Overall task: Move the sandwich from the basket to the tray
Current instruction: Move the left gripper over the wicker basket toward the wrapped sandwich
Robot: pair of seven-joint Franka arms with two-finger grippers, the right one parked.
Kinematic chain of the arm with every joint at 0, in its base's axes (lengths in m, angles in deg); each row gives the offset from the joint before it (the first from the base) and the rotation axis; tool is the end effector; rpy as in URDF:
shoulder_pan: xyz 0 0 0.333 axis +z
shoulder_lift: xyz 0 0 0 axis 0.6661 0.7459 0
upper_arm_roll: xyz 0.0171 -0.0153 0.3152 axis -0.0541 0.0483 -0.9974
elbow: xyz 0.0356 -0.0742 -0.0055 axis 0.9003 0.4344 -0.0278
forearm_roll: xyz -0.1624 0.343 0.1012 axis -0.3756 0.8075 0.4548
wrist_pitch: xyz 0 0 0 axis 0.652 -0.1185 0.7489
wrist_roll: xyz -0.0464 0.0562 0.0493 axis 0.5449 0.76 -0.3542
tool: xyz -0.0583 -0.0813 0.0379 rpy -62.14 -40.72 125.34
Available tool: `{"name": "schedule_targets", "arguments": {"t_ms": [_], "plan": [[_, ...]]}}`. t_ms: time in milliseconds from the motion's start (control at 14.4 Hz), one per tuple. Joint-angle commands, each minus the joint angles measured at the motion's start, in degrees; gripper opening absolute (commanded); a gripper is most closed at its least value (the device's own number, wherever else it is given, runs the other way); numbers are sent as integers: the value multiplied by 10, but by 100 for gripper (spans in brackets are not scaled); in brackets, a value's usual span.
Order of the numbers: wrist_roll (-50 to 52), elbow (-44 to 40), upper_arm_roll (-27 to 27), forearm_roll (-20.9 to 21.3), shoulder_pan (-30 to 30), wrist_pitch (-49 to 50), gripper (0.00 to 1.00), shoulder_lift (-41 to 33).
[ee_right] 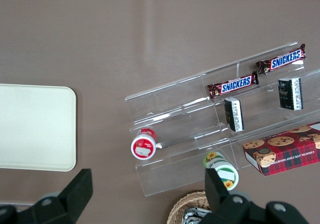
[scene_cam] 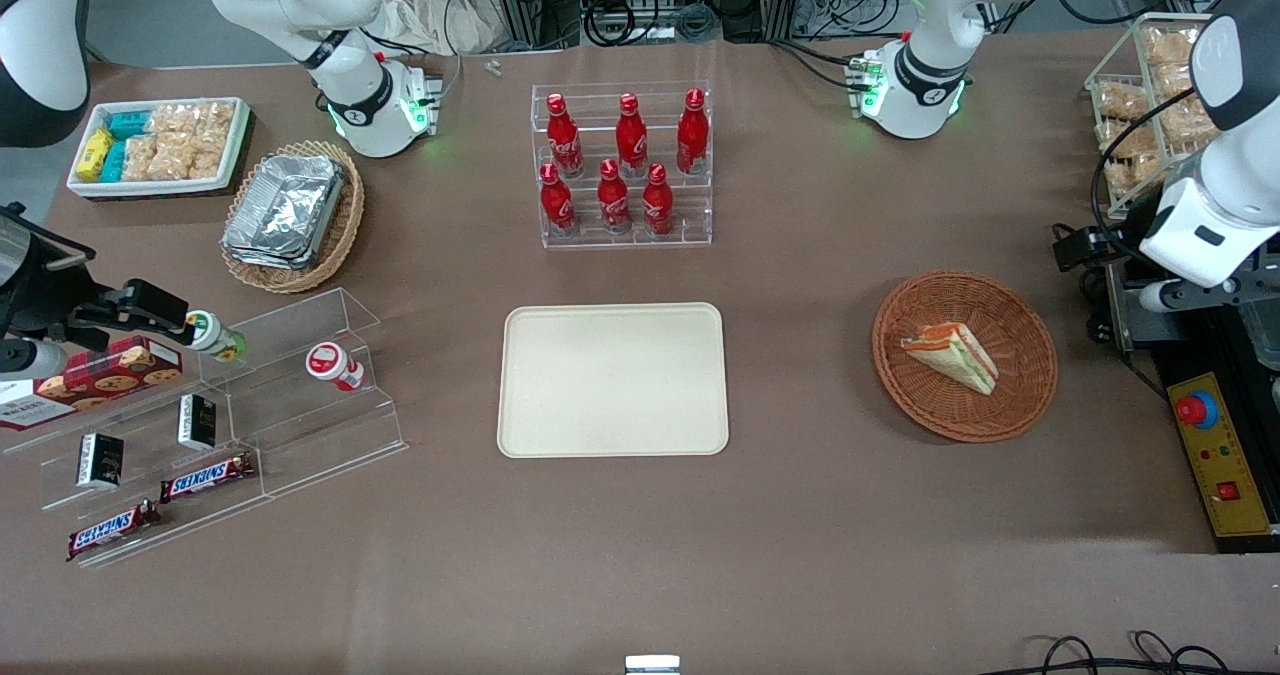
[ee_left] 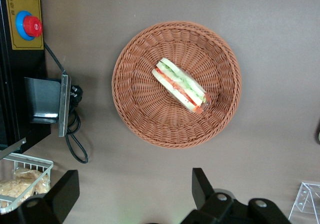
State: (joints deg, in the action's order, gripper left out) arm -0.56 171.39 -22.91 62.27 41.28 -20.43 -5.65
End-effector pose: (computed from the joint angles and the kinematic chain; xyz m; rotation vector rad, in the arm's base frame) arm 0.5412 0.0045 0.5274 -3.0684 -0.1669 0.1837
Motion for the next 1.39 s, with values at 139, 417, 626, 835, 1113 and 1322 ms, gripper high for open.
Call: {"name": "schedule_targets", "arguments": {"t_ms": [139, 417, 626, 835, 1113, 1322], "plan": [[10, -23, -5, -8, -7, 12, 100, 13], [37, 0, -2, -29, -10, -7, 100, 21], [130, 52, 22, -40, -15, -79, 100, 19], [210, 72, 31, -39, -15, -100, 100, 34], [394, 112, 38, -53, -15, -186, 100, 60], [493, 135, 48, -53, -15, -223, 100, 87]]}}
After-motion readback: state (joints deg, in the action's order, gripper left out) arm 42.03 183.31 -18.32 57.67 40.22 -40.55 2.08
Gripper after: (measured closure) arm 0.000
